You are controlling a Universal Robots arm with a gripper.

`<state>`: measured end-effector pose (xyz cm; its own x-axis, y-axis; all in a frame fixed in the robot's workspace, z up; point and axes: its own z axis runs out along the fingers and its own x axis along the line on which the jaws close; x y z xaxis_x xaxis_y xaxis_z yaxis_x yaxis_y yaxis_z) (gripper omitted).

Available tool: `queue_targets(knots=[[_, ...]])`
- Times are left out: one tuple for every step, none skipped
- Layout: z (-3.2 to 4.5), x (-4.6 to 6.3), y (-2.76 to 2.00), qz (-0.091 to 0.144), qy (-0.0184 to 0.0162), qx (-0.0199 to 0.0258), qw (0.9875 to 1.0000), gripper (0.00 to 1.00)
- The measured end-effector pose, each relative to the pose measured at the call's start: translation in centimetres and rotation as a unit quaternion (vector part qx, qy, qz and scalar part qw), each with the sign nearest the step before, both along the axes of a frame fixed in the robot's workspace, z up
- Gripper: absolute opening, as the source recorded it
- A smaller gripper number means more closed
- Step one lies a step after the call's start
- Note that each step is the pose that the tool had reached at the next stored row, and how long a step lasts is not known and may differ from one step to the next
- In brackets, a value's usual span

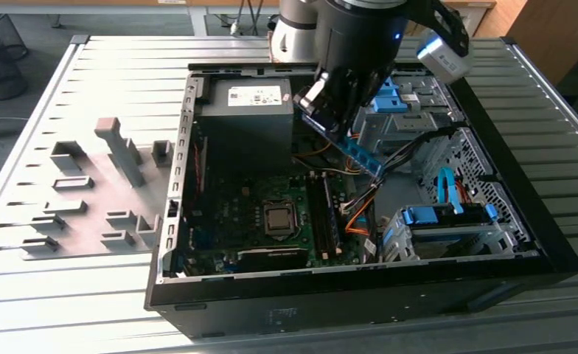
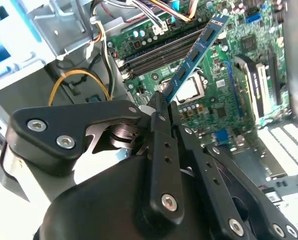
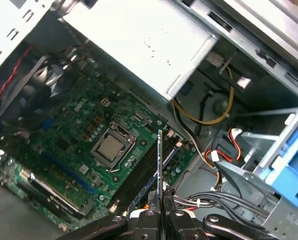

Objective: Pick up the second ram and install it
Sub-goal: 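Insert the second ram into the second slot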

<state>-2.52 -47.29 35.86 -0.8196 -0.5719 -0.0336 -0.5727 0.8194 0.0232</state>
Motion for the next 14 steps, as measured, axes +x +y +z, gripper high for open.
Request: queue_targets(knots=[[-0.06, 0.0, 0.0, -0.01, 0.0, 0.0, 1.0, 0.14], [-0.11, 0.0, 0.0, -0.019, 0.0, 0.0, 0.9998, 0.14], [-0.16, 0.0, 0.0, -0.028, 0.0, 0.0, 0.9996, 0.14], [-0.26, 0.0, 0.0, -0.046, 0.0, 0.0, 0.999, 0.14], [-0.32, 0.0, 0.0, -0.055, 0.0, 0.0, 0.9985, 0.14], [-0.47, 0.0, 0.0, -0.073, 0.0, 0.0, 0.9974, 0.14], [-0.57, 0.0, 0.0, -0.082, 0.0, 0.0, 0.9967, 0.14], [-0.68, 0.0, 0.0, -0.091, 0.0, 0.0, 0.9958, 0.14], [-0.79, 0.0, 0.0, -0.1, 0.0, 0.0, 0.9949, 0.14], [-0.9, 0.0, 0.0, -0.109, 0.0, 0.0001, 0.994, 0.14], [-1.01, 0.0, 0.0, -0.118, 0.0, 0.0, 0.993, 0.14], [-1.13, 0.0, 0.0, -0.127, 0.0, 0.0, 0.9919, 0.14], [-1.28, 0.0, 0.0, -0.136, 0.0, 0.0, 0.9907, 0.14], [-1.42, 0.0, 0.01, -0.146, 0.0, -0.0001, 0.9894, 0.14]])
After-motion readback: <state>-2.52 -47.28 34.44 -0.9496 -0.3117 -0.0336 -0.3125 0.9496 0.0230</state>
